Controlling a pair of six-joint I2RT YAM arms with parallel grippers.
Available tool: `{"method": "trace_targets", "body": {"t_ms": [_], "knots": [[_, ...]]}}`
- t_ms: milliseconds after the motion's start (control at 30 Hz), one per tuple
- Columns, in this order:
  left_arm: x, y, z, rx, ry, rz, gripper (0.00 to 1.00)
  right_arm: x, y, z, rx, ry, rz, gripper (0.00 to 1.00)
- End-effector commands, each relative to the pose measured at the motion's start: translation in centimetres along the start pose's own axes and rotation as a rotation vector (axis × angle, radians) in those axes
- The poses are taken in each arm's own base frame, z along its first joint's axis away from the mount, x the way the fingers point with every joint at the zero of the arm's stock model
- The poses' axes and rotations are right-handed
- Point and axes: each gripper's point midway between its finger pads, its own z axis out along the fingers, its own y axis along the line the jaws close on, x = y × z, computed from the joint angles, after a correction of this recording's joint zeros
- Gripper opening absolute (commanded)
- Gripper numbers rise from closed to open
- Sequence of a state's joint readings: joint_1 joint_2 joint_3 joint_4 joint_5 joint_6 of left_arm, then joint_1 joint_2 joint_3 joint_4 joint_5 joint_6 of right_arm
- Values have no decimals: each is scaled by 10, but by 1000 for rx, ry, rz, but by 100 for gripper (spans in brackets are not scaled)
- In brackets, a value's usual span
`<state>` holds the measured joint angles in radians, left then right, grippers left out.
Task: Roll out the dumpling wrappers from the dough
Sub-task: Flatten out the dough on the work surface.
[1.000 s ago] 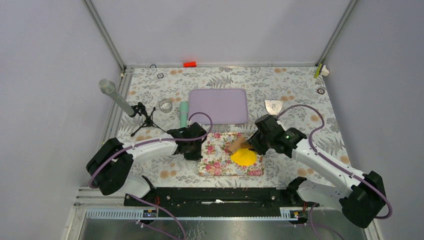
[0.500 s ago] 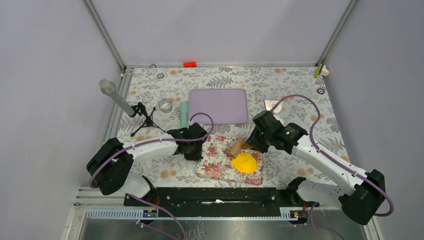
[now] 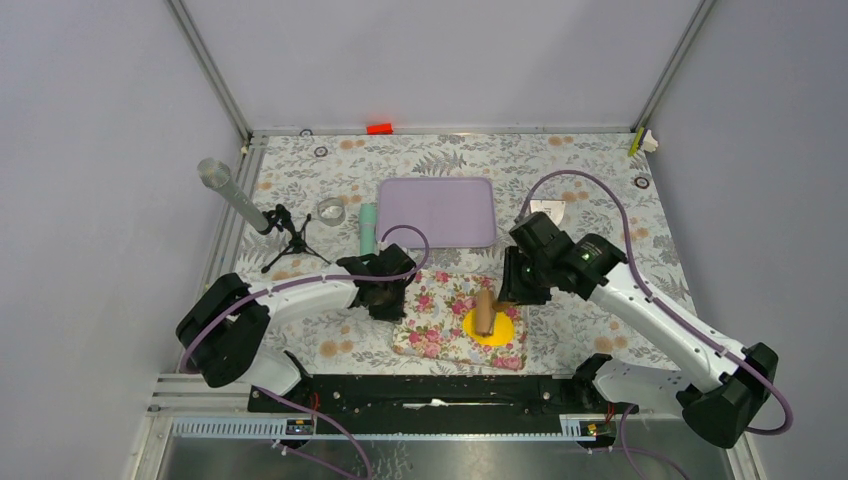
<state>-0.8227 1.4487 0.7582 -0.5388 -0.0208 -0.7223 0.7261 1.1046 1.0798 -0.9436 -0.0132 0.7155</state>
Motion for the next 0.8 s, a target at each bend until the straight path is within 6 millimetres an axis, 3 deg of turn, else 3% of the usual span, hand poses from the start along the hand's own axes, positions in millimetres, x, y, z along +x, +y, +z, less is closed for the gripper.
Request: {"method": "trace_targets", "body": {"t_ms": [0,133,300,567,767], "knots": [[2,15,3,-79,15,44,0,25,-24,10,78,111,-101,0],[1,15,3,-80,10,46,0,27,-30,18,118,130,-111,0],[0,15,4,-84,8,42,0,30,-56,34,256,141,-103,0],[-1,12,4,-79,12,46,0,57,-80,62,312,189,-68,0],[-1,12,4,-75,16,48,0,63,-86,73,348,204,-74,0]]}}
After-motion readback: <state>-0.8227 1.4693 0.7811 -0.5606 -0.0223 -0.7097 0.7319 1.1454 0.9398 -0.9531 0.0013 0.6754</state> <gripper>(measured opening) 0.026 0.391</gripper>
